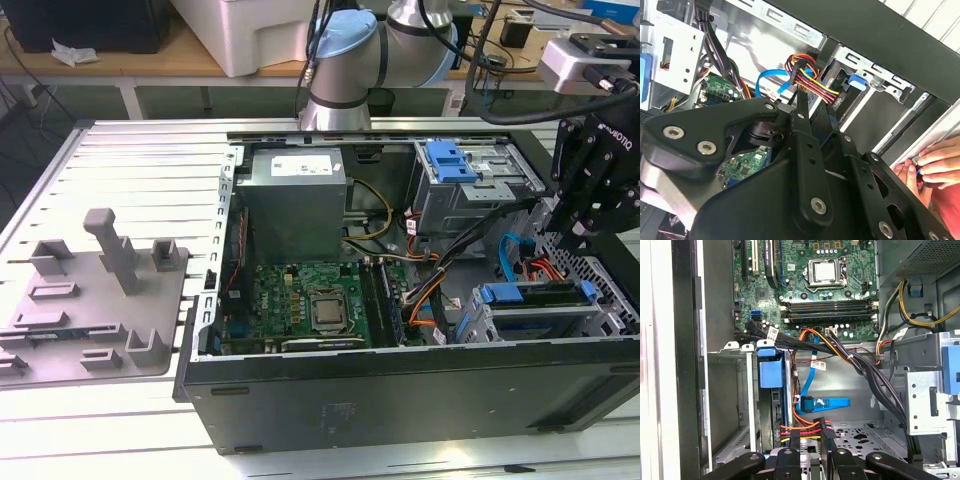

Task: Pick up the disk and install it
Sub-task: 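Insert the second disk wire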

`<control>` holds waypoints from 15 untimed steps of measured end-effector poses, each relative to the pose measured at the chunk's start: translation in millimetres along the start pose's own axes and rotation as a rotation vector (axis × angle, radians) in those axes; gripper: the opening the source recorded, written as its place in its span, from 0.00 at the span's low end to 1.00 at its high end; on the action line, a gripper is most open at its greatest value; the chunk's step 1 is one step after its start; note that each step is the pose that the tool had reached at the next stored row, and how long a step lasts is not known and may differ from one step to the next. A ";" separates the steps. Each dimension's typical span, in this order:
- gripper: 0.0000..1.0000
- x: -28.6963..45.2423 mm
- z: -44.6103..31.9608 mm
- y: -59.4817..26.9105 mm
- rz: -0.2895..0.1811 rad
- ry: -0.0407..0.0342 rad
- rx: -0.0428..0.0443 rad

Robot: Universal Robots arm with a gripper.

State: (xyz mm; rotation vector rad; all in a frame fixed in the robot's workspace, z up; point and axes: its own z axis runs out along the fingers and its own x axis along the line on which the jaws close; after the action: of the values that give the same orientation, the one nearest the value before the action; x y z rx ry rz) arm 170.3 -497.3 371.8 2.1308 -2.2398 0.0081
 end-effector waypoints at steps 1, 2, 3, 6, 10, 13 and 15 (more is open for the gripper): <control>0.31 0.0 0.0 0.0 0.000 0.0001 0.0000; 0.31 -0.2 0.1 0.1 0.000 0.0030 0.0001; 0.31 -0.3 0.0 0.3 0.000 0.0125 0.0006; 0.31 -0.8 0.1 4.6 0.001 0.0324 0.0038; 0.31 -7.8 0.1 12.0 -0.003 0.0432 0.0118; 0.31 -9.8 0.3 15.5 -0.006 0.0548 0.0133; 0.31 -10.0 0.8 18.5 -0.009 0.0620 0.0141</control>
State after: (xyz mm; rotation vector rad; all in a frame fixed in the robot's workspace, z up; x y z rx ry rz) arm 152.3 -486.5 371.2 2.1167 -2.2028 0.0886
